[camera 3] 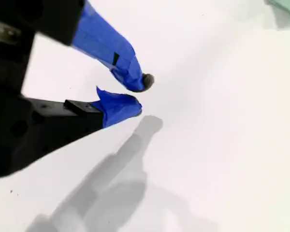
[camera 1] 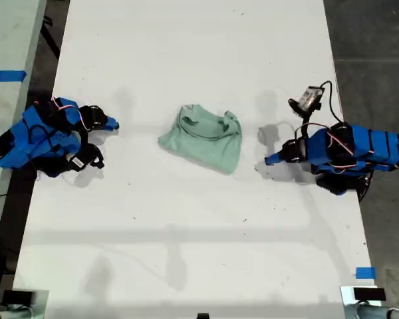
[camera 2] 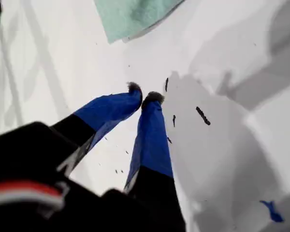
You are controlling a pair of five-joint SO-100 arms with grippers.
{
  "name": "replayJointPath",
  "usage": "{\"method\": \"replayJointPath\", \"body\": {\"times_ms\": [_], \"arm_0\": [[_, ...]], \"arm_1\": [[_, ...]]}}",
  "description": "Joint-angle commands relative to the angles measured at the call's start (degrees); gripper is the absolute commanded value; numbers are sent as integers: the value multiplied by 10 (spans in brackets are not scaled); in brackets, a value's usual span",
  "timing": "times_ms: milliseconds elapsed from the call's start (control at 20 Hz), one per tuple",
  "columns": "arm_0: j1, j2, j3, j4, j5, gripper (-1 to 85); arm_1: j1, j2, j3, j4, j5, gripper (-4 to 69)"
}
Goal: Fold tshirt
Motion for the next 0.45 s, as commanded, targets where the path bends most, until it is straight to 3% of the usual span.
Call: {"method": "replayJointPath", "body": {"times_ms": [0,250,300,350,400], "arm_0": [[-44,-2,-2,36,3,28],[-66,-2,-2,36,3,28],[-65,-2,-2,36,3,29],[-64,-2,-2,36,3,29],[-63,-2,-2,36,3,29]], "arm_1": [[4,2,-5,-10,-64,21],[4,2,-5,-10,-64,21],[4,2,-5,-10,-60,34],[11,2,-5,-9,-58,92],[12,2,-5,-9,-58,87]]}}
